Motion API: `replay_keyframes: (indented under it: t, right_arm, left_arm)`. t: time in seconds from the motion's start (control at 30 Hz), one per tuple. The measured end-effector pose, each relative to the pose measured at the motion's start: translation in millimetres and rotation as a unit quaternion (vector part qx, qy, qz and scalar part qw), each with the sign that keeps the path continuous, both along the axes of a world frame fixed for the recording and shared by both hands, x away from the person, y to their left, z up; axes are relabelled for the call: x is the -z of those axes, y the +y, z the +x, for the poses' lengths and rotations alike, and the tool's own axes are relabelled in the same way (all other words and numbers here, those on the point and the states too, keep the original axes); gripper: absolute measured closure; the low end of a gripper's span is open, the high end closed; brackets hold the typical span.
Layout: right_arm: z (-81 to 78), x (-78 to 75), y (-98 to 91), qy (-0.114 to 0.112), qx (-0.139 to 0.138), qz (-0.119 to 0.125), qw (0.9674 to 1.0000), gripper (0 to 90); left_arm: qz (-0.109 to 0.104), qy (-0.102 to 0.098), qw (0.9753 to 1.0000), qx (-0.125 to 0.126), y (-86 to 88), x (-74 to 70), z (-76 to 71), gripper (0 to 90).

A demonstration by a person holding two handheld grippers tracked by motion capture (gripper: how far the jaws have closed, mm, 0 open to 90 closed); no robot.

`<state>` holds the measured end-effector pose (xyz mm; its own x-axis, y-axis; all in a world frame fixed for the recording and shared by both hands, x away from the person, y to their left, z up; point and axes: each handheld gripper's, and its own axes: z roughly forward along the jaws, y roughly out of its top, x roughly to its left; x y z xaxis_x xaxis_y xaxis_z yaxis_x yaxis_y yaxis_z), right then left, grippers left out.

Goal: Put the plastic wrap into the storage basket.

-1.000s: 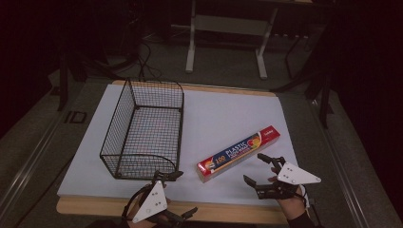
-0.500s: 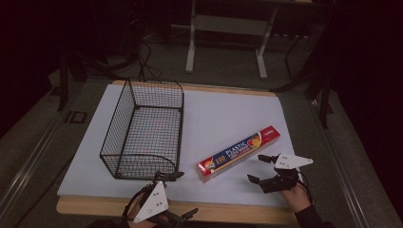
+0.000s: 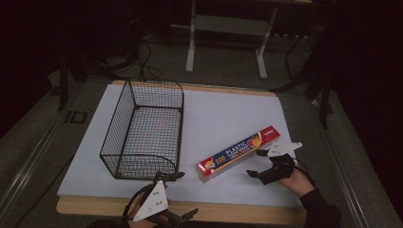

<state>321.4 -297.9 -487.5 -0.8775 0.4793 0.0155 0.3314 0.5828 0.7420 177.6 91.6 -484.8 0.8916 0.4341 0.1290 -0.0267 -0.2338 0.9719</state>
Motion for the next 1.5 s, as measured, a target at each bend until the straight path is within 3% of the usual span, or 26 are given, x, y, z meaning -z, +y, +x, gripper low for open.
replay_keyframes:
  t: [0.03,0.13,0.2,0.33,0.47,0.6,0.63,0.77,0.9,0.93,1.03,1.07,1.1,1.13,1.17,1.23,1.3,1.47,1.5]
  right_arm:
    - [6.5,2.1,1.4,0.013,-0.008,-0.011,0.9998,10.9]
    - [9.9,2.5,3.5,0.016,-0.018,-0.026,0.9994,10.9]
    - [12.5,1.3,6.1,-0.001,-0.021,-0.049,0.9986,10.9]
    - [16.6,-3.9,10.9,-0.030,-0.038,-0.103,0.9935,10.9]
    - [25.1,-9.4,17.0,-0.023,-0.050,-0.127,0.9904,10.8]
    - [35.5,-14.6,22.6,-0.009,-0.033,-0.147,0.9885,10.4]
    - [38.3,-16.4,24.3,0.002,-0.035,-0.155,0.9874,10.4]
    - [42.1,-21.0,30.5,-0.012,-0.039,-0.182,0.9824,10.4]
    - [50.4,-26.0,40.3,-0.007,-0.061,-0.216,0.9744,10.5]
    - [50.4,-26.0,40.3,-0.007,-0.061,-0.216,0.9744,10.5]
    - [55.1,-27.0,46.0,-0.003,-0.074,-0.236,0.9691,10.4]
    - [55.1,-27.0,46.0,-0.003,-0.074,-0.236,0.9691,10.4]
    - [56.0,-27.0,47.6,-0.005,-0.077,-0.245,0.9664,10.4]
    - [56.4,-26.5,52.3,-0.013,-0.097,-0.272,0.9573,10.5]
    - [56.9,-26.5,54.3,-0.018,-0.104,-0.286,0.9524,10.5]
    - [58.1,-26.3,58.4,-0.004,-0.118,-0.301,0.9464,10.9]
    - [58.8,-26.6,62.5,-0.013,-0.129,-0.317,0.9395,11.9]
    - [62.0,-32.2,73.9,-0.032,-0.152,-0.330,0.9309,13.4]
    - [62.8,-33.4,76.4,-0.028,-0.159,-0.333,0.9289,13.4]
  left_arm:
    - [-0.003,0.001,1.0000,0.000,0.2,-0.1,0.1,0.2]
    - [-0.004,0.001,1.0000,0.000,0.5,-0.2,-0.2,0.2]
    - [-0.003,0.001,1.0000,0.001,0.2,0.0,-0.2,0.2]
    - [-0.001,0.001,1.0000,0.003,-0.4,0.1,-0.7,0.1]
    - [0.000,0.001,1.0000,0.004,-0.6,0.3,-0.6,0.2]
    - [0.000,0.000,1.0000,0.004,-0.5,0.4,-1.0,0.1]
    - [0.000,0.000,1.0000,0.003,-0.4,0.5,-1.1,0.2]
    - [0.001,0.000,1.0000,0.002,-0.1,0.8,-2.4,0.1]
    - [0.001,0.002,1.0000,-0.003,0.5,1.6,-4.1,0.1]
    - [0.001,0.002,1.0000,-0.004,0.7,1.7,-4.4,0.1]
    - [0.003,0.002,1.0000,-0.009,1.8,2.1,-6.1,0.2]
    - [0.003,0.002,1.0000,-0.009,1.8,2.1,-6.1,0.2]
    - [0.003,0.003,0.9999,-0.013,3.3,2.5,-7.6,0.2]
    - [0.003,0.004,0.9999,-0.015,4.0,2.7,-8.1,0.2]
    - [0.002,0.005,0.9998,-0.018,4.6,2.9,-8.6,0.1]
    - [0.003,0.006,0.9997,-0.021,5.8,3.2,-9.6,0.1]
    - [0.003,0.007,0.9997,-0.024,6.7,3.7,-10.6,0.1]
    - [0.001,0.010,0.9995,-0.029,8.5,4.2,-13.4,0.2]
    - [0.002,0.010,0.9995,-0.030,9.0,4.3,-13.9,0.1]
